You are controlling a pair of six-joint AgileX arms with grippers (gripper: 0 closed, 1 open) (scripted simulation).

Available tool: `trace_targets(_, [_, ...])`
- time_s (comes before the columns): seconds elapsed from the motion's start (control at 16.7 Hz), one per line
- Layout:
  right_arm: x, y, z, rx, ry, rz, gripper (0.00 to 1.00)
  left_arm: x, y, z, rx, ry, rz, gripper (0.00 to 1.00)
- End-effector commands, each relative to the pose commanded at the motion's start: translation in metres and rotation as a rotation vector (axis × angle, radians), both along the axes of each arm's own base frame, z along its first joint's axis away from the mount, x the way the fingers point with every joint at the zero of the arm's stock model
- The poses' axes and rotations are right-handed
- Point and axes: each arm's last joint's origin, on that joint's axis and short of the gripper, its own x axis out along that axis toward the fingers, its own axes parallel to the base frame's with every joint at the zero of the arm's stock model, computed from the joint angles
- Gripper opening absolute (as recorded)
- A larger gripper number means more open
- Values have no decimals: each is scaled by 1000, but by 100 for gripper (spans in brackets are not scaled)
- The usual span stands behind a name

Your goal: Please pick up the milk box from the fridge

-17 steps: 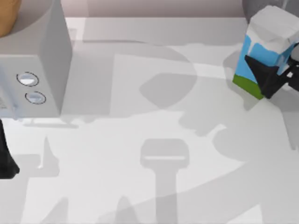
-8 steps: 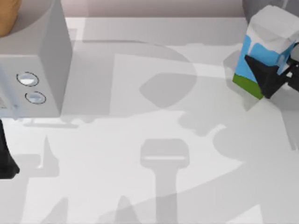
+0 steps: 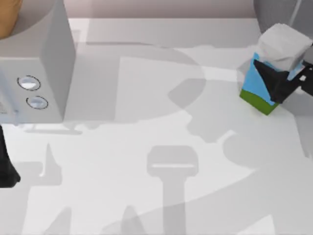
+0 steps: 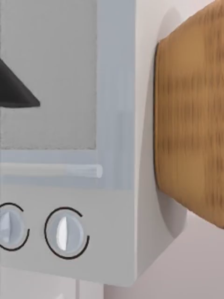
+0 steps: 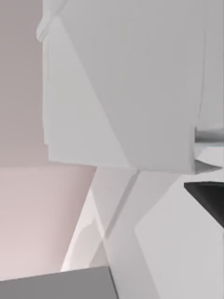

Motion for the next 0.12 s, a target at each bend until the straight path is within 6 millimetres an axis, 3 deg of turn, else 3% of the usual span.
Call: trace_targets(0.12, [0,0,0,0,0,0,100,0,0,0,0,0,0,100])
